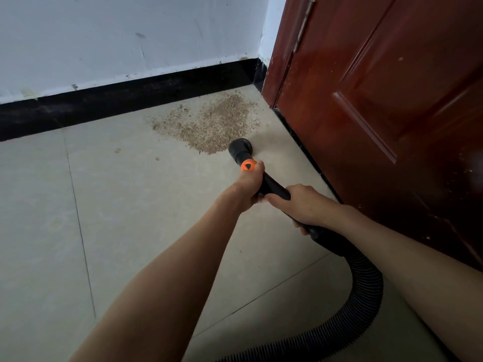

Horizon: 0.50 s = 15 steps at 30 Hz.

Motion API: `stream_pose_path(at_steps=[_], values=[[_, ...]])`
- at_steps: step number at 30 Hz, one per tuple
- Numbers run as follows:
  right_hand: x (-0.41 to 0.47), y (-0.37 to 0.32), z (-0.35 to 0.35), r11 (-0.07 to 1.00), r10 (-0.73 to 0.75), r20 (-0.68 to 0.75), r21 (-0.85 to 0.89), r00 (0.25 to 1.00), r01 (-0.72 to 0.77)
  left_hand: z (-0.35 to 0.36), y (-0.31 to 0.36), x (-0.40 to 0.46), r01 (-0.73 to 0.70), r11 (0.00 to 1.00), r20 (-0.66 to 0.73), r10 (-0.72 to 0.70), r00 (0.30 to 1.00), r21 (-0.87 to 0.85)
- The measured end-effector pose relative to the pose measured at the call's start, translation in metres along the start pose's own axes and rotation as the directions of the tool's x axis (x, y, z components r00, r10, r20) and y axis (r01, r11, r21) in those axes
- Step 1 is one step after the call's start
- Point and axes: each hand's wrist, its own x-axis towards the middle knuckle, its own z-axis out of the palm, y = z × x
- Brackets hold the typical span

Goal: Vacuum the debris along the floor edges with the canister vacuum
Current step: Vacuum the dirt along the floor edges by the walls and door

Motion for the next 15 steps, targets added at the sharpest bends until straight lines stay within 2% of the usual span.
stream_pose_path(at_steps=[3, 9, 15], values=[[-0.011, -0.005, 0.026, 0.999, -0.002, 0.008, -0.045, 1.0, 0.002, -0.019, -0.024, -0.01, -0.013, 0.998, -0.048, 0.01, 0.999, -0.056], [-0.014, -0.047, 0.054, 0.964, -0.067, 0.037, -0.254, 0.997, 0.074, -0.072, -0.047, -0.015, -0.057, 0.991, -0.209, 0.03, 0.978, -0.123], [0.004, -0.083, 0.057, 0.956, -0.089, 0.043, -0.278, 0.995, 0.097, -0.1, -0.029, -0.006, -0.072, 0.987, -0.287, 0.029, 0.957, -0.141]])
